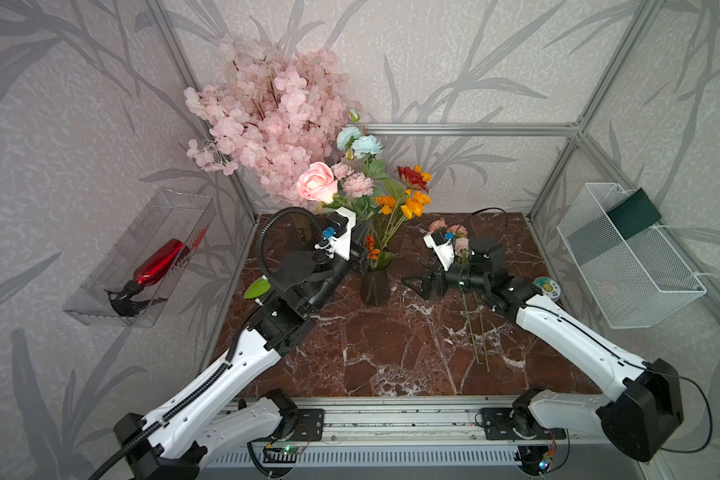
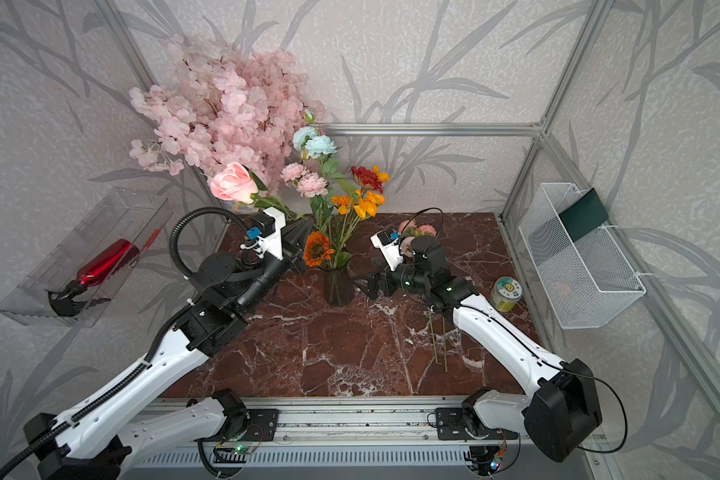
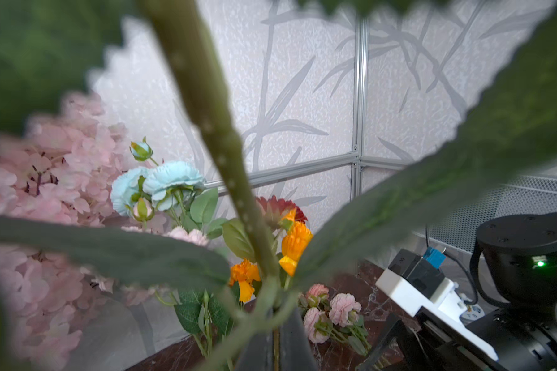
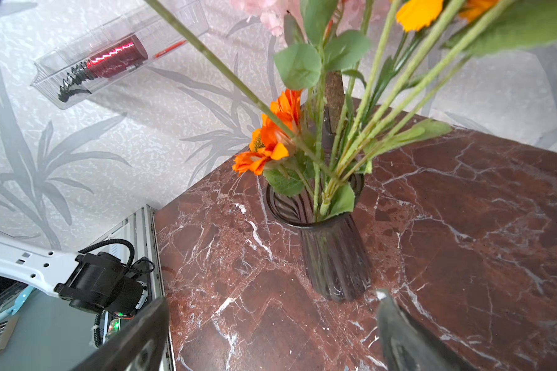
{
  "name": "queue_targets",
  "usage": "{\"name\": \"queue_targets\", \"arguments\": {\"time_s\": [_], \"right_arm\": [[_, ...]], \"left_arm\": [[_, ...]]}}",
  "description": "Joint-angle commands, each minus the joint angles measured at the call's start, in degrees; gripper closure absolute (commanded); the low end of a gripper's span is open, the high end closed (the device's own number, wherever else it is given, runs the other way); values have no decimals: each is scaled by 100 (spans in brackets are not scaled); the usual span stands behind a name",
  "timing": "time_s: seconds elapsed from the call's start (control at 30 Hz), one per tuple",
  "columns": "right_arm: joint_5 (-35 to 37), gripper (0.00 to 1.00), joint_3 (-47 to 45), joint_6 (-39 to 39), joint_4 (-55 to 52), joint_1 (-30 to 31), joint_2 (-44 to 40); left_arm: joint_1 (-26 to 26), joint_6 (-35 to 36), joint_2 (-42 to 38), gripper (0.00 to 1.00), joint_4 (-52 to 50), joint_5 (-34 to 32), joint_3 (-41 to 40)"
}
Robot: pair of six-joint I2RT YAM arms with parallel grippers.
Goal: Pick out pink flowers from the vase
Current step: Pick up the flower from the vase, then place the flower at the center of the board.
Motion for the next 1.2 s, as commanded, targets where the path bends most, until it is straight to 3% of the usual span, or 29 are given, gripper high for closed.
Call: {"name": "queue_targets", "arguments": {"time_s": [0.0,0.23,0.57,0.93,1.17], "right_arm": [[38,1,379,-239,-269,32,-188],[138,1,816,-420,-681,35,-394],[465,1,1154,-624,-1362,34,-884],[523,0,1316,-772,-1805,26,-1217],[312,17,1338,-779,-1702,26,-1174]], "left_arm": [[31,-5,-72,98,-584,288,540],[31,-365,-63,99,-953,896,1267],[-27,-1101,333,100,-988,2244,1515],[-358,-938,863,100,-1246,2836,1445],[-461,-916,1130,100,-1396,2944,1479]]}}
